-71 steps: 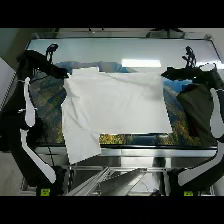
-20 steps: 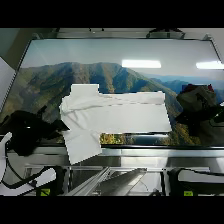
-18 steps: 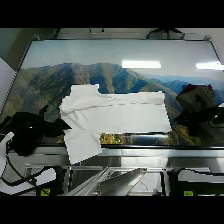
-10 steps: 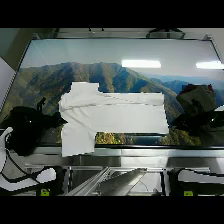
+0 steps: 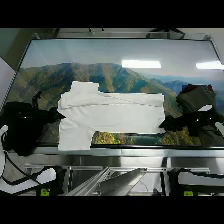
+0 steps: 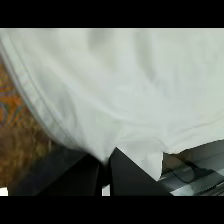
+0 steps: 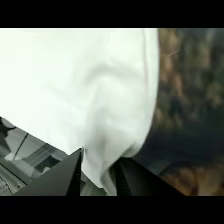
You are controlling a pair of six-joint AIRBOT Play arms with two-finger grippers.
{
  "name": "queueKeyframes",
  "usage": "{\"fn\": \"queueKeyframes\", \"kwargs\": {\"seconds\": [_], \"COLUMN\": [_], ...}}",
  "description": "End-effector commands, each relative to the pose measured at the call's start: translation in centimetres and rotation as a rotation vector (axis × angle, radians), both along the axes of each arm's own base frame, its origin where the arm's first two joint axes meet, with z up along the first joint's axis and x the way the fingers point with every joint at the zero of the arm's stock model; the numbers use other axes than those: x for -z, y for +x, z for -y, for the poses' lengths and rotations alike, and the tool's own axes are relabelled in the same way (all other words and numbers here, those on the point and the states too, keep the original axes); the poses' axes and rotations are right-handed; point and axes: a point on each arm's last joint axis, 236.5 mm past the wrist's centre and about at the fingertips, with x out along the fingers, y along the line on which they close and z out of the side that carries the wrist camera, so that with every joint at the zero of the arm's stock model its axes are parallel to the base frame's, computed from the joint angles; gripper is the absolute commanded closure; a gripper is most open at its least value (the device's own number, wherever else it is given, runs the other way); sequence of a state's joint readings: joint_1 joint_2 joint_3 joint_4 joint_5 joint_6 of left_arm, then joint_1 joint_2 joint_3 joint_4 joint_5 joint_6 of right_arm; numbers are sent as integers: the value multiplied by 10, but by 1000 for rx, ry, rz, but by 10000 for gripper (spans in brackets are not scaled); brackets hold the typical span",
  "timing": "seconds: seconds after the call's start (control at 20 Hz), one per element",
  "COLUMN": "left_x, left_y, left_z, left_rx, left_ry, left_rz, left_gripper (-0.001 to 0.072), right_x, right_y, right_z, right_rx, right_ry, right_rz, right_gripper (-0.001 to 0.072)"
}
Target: Fold the shirts.
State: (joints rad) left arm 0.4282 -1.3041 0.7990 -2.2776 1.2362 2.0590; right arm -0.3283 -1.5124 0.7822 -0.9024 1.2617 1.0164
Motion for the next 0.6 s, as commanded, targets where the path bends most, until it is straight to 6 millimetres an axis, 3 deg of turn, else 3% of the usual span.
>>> {"fn": "queueKeyframes", "kwargs": {"seconds": [0.0,0.05,0.15,0.25,0.3,0.4,0.45,0.55], "left_x": [-2,-3,-14,-52,-88,-195,-256,-376], "left_y": [-1,-3,-6,2,10,20,16,-9], "left_z": [1,3,7,8,15,37,48,65], "left_rx": [5,12,40,72,81,137,175,218], "left_ry": [-5,-13,-30,-19,-39,-68,-46,96], "left_rz": [-1,-7,-4,83,173,448,610,953], "left_gripper": [688,688,689,689,689,689,689,690], "right_x": [-6,-14,-41,-102,-144,-255,-321,-444], "right_y": [3,8,23,47,60,80,79,53], "right_z": [-20,-22,-20,-20,-22,-25,-26,-23], "right_rx": [-42,-37,-32,-54,-55,-52,-52,-34], "right_ry": [33,45,41,51,65,72,41,-94], "right_rz": [37,68,155,313,424,722,903,1234], "right_gripper": [590,691,692,692,693,693,693,692]}}
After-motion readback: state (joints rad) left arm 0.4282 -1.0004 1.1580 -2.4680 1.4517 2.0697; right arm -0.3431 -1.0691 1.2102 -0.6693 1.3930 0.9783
